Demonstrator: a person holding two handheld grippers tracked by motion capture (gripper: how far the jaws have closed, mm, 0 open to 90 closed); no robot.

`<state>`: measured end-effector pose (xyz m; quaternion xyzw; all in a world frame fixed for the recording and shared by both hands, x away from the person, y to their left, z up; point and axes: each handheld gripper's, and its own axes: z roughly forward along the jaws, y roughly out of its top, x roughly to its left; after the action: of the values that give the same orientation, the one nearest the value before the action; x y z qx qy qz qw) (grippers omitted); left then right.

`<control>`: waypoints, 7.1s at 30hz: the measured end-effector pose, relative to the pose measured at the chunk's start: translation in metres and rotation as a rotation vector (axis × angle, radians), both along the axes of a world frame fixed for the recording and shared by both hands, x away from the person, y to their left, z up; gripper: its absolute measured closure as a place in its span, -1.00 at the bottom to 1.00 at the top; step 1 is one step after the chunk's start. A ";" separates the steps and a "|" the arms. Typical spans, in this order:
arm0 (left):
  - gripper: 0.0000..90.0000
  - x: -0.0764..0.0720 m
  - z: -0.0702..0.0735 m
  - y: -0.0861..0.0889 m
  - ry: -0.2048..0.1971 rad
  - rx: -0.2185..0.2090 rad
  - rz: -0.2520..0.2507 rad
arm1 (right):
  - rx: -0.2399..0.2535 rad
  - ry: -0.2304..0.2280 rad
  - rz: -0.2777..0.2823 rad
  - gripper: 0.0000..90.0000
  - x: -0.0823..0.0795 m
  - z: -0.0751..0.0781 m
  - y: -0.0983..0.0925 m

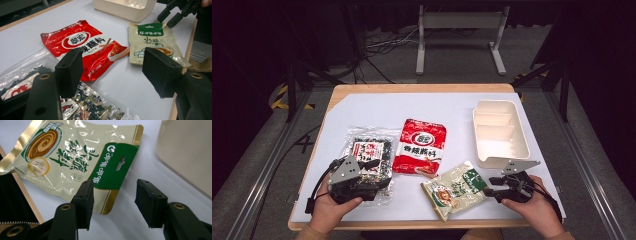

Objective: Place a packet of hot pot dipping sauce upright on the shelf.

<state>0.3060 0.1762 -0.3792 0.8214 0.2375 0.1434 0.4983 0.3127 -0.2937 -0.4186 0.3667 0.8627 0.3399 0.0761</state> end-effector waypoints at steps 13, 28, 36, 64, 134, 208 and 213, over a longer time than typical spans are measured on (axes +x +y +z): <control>-0.26 0.001 -0.001 0.001 0.001 0.005 0.018 | 0.046 0.066 0.010 0.06 0.003 -0.009 0.006; -0.29 0.002 -0.001 0.001 0.000 0.008 0.025 | 0.175 0.087 0.060 0.13 0.001 -0.008 0.014; -0.29 0.002 -0.001 0.001 0.002 0.008 0.022 | 0.194 0.115 0.093 0.31 0.003 -0.011 0.022; -0.36 0.003 -0.002 0.000 -0.003 -0.025 0.002 | 0.174 0.053 0.129 0.99 -0.004 0.018 0.034; -0.45 0.006 0.000 0.013 -0.013 -0.061 0.047 | 0.032 -0.238 0.198 0.99 0.022 0.167 0.031; -0.45 0.004 -0.006 0.022 -0.009 -0.053 0.082 | -0.099 -0.561 0.113 0.99 0.168 0.190 -0.055; -0.45 0.004 -0.007 0.022 -0.004 -0.056 0.085 | -0.111 -0.571 0.110 0.99 0.176 0.185 -0.059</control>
<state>0.3097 0.1985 -0.3857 0.7960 0.2749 0.1593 0.5153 0.4884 -0.3526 -0.2332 0.2043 0.8421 0.3853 0.3172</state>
